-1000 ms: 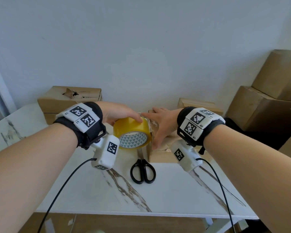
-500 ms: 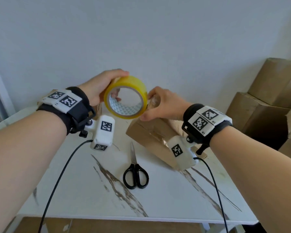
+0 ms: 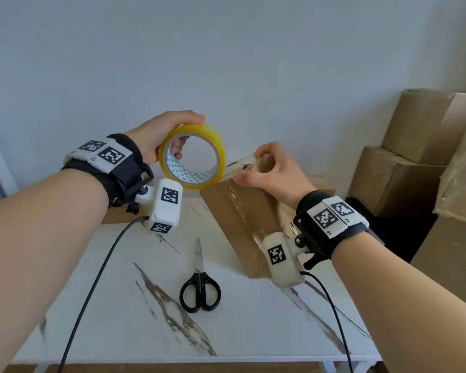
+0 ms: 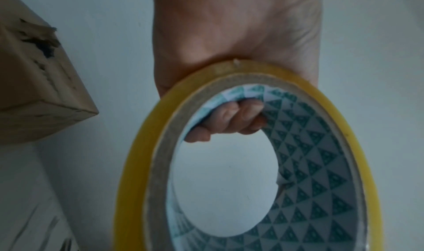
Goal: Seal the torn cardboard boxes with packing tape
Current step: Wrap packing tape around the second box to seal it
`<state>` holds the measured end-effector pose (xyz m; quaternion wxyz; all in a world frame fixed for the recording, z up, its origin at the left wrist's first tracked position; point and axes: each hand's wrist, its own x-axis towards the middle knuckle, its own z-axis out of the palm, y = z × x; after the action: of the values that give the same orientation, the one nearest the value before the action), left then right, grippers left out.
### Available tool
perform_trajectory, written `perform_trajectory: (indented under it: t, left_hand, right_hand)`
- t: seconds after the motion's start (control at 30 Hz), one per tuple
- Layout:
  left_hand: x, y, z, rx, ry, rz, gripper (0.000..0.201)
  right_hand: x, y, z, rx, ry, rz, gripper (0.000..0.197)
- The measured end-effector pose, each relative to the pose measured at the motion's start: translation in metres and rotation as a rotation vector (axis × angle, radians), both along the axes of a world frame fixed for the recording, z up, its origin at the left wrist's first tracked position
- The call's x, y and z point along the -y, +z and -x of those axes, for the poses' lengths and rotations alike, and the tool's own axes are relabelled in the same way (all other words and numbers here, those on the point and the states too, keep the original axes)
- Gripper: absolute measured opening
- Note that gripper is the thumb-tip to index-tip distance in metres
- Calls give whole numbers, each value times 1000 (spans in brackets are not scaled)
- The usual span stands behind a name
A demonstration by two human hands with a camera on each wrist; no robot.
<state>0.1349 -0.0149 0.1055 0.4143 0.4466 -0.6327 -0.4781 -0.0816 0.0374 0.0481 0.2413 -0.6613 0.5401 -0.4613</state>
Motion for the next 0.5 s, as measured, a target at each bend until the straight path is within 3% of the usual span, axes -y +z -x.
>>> perform_trajectory:
  t: [0.17, 0.27, 0.5]
  left_hand:
    - [-3, 16, 17, 141, -1, 65, 38]
    - [-1, 23, 9, 242, 125, 96, 31]
    - [-1, 8, 23, 341, 165, 80, 32]
  right_hand:
    - [-4, 0, 21, 58, 17, -24, 57]
    - [-13, -1, 44, 90, -13, -52, 62]
    - [-26, 2, 78, 62, 10, -182, 69]
